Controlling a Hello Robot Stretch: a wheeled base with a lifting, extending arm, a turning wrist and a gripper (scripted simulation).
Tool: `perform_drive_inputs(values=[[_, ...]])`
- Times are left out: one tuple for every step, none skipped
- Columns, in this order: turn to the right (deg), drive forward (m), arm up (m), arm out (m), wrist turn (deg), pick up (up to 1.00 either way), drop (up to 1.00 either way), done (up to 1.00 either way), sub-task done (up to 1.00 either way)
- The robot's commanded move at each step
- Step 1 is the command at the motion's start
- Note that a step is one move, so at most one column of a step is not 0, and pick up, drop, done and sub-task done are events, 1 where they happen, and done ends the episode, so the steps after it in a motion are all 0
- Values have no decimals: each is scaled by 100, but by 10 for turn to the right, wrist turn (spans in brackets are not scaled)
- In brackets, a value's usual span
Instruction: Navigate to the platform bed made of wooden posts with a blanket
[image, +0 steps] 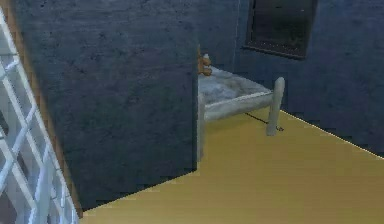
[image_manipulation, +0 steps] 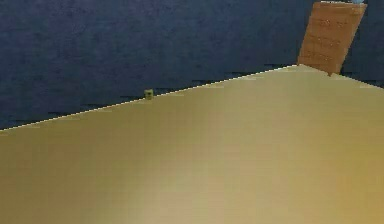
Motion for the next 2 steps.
perform_drive_inputs(values=[[0, 95, 0, 0, 0, 0, 0, 0, 0], [0, 0, 0, 0, 0, 0, 0, 100, 0]])
